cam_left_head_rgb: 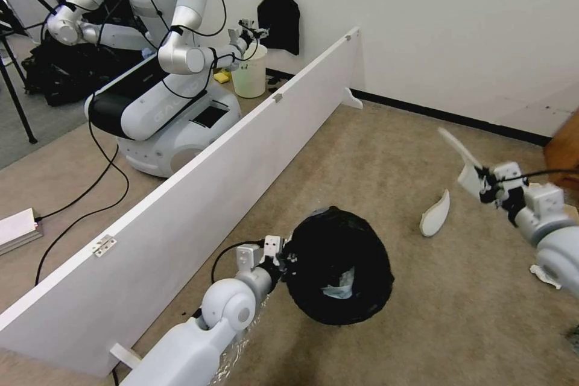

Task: Pick up the trash bin, then pick up the garbage from the floor and place it into the trash bin.

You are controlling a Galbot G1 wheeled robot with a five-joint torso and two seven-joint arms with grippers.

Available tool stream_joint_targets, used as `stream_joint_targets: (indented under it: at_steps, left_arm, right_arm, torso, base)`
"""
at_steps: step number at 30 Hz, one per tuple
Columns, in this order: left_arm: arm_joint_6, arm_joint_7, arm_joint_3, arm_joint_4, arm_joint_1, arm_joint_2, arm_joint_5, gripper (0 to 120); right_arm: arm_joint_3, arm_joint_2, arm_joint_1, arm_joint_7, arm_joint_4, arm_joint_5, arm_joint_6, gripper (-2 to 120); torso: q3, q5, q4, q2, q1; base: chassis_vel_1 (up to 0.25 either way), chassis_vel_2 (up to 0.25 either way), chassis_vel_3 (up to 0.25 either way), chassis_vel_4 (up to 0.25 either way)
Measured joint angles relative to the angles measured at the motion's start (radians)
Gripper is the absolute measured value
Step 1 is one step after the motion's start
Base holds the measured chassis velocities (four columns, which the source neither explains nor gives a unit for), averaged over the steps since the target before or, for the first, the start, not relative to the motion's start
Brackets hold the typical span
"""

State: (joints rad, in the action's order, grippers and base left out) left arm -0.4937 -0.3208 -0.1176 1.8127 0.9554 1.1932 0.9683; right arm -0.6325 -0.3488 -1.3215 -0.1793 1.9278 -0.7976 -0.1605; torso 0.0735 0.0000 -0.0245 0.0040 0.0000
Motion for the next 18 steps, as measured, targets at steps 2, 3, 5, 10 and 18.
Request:
stream_joint_targets:
  at_steps: [2, 3, 5, 10, 18]
  left_arm:
    - [-0.003, -0.009, -0.008, -0.002, -0.018, 0.007, 0.036, 0]
    - [-0.006, -0.015, -0.013, -0.005, -0.032, 0.013, 0.061, 0]
    - [-0.013, -0.027, -0.017, -0.010, -0.052, 0.024, 0.104, 0]
    - [-0.032, -0.050, -0.025, -0.012, -0.082, 0.052, 0.188, 0]
    - [-0.055, -0.078, -0.045, -0.026, -0.124, 0.118, 0.262, 0]
  right_arm:
    - [-0.009, 0.001, 0.007, 0.010, 0.024, -0.045, 0.016, 0]
    - [-0.014, 0.001, 0.014, 0.016, 0.040, -0.075, 0.027, 0]
    - [-0.020, -0.003, 0.025, 0.027, 0.069, -0.126, 0.050, 0]
    - [-0.025, -0.049, 0.042, 0.073, 0.103, -0.188, 0.096, 0]
    - [-0.013, -0.104, 0.063, 0.207, 0.108, -0.258, 0.180, 0]
  torso:
    - [0.000, 0.0001, 0.0000, 0.000, 0.000]
    - [0.000, 0.0001, 0.0000, 0.000, 0.000]
    - [0.000, 0.0000, 0.0001, 0.000, 0.000]
    - [0.000, 0.0000, 0.0000, 0.000, 0.000]
    - [0.000, 0.0001, 0.0001, 0.000, 0.000]
  base:
    - [0.000, 0.000, 0.000, 0.000]
    - [0.000, 0.000, 0.000, 0.000]
    - [0.000, 0.000, 0.000, 0.000]
    - [0.000, 0.000, 0.000, 0.000]
    - [0.000, 0.000, 0.000, 0.000]
